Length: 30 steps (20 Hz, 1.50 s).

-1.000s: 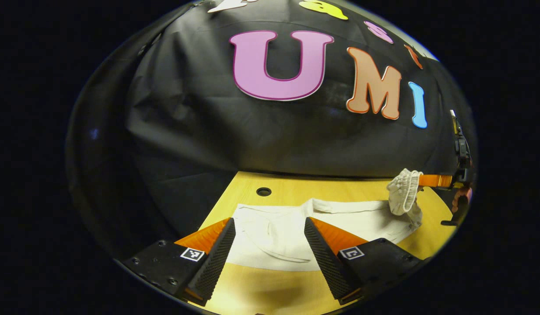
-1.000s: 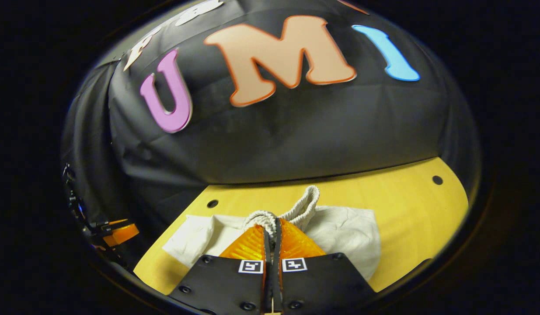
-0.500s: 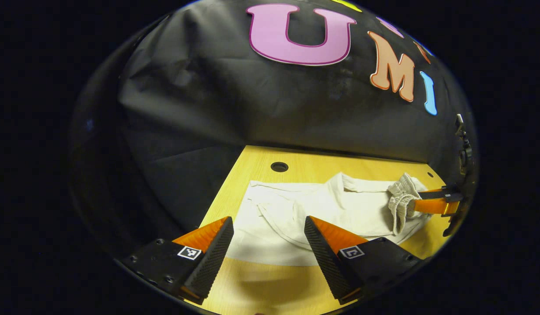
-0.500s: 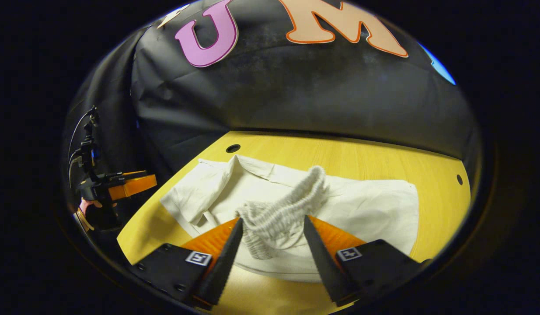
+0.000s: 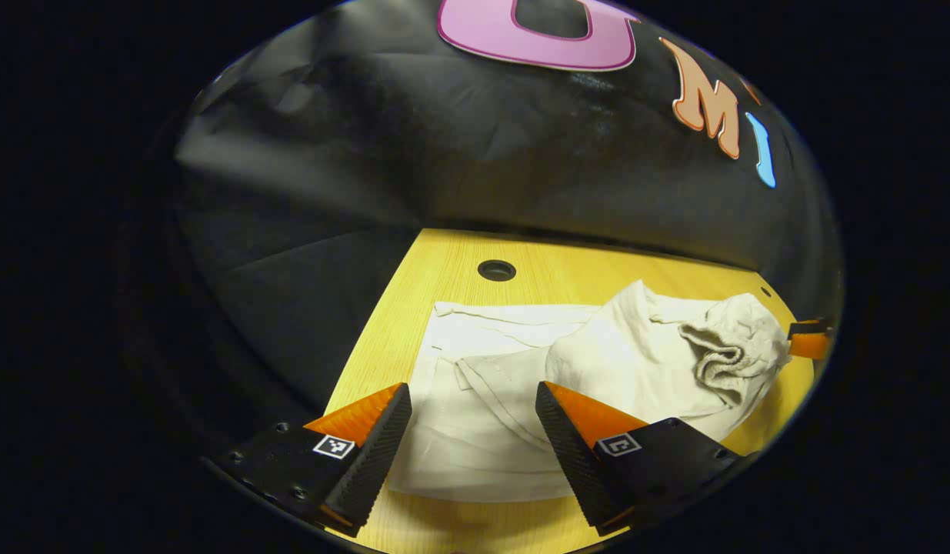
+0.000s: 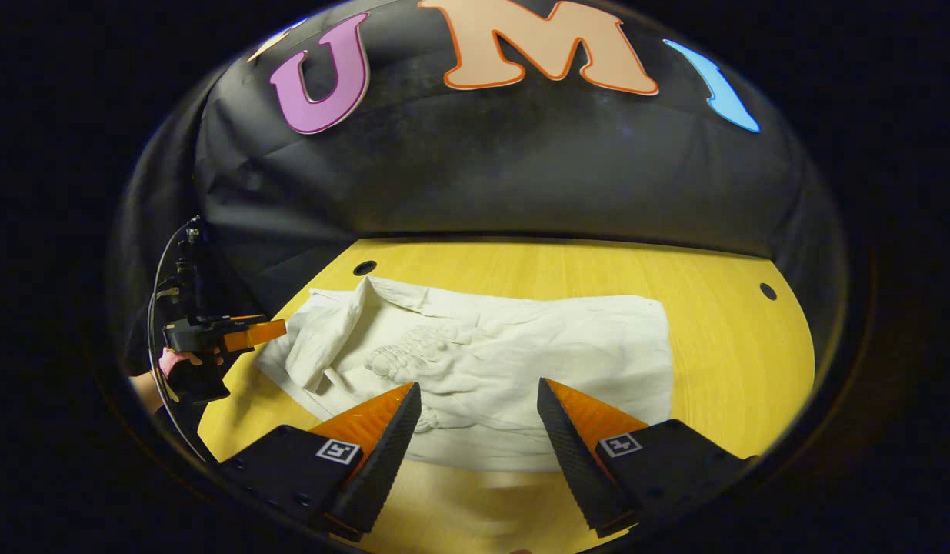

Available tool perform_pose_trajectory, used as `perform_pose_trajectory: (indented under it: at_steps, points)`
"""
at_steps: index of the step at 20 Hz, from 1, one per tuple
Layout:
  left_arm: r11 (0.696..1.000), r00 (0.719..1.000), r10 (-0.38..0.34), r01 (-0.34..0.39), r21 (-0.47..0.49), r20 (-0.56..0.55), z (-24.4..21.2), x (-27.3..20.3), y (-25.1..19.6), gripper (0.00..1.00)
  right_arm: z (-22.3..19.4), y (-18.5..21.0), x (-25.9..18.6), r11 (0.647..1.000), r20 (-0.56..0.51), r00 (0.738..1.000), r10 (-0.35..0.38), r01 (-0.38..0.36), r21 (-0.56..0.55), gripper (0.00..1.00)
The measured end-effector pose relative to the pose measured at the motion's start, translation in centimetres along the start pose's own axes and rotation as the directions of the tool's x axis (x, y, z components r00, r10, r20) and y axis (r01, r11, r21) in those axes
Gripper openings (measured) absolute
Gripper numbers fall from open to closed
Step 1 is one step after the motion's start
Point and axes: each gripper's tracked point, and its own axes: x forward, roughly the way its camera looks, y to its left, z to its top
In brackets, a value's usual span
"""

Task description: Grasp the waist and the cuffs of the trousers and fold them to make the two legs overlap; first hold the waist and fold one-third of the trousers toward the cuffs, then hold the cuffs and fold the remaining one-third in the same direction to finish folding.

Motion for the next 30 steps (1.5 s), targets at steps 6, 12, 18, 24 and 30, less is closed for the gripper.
perform_pose_trajectory:
  at_steps: [6, 12, 18, 24, 30]
  points:
    - [0.999, 0.998, 0.018, -0.016, 0.033, -0.068, -1.7, 4.0, -0.6, 0.98, 0.0, -3.1, -2.1, 0.996, 0.004, 0.997, -0.082, 0.081, 0.035, 0.93]
    - [0.999, 0.996, -0.005, 0.008, 0.040, -0.084, -1.6, 3.7, -1.2, 0.90, 1.4, -2.7, -3.2, 0.992, 0.046, 0.996, -0.071, 0.066, 0.108, 0.92]
    - [0.999, 0.996, -0.051, 0.050, -0.010, -0.076, -1.2, 3.7, -3.5, 0.04, 1.8, -3.6, -4.6, 0.991, 0.066, 0.994, -0.091, 0.084, 0.103, 0.97]
    - [0.994, 0.997, -0.064, 0.060, -0.091, -0.043, -0.1, 2.6, -4.2, 0.00, 1.9, -4.4, -5.9, 0.990, 0.076, 0.991, -0.112, 0.105, 0.089, 0.96]
    - [0.983, 0.981, -0.176, 0.180, -0.048, 0.077, 6.1, -2.0, -10.6, 0.00, 1.9, -5.4, -7.0, 0.991, 0.092, 0.991, -0.096, 0.087, 0.102, 0.96]
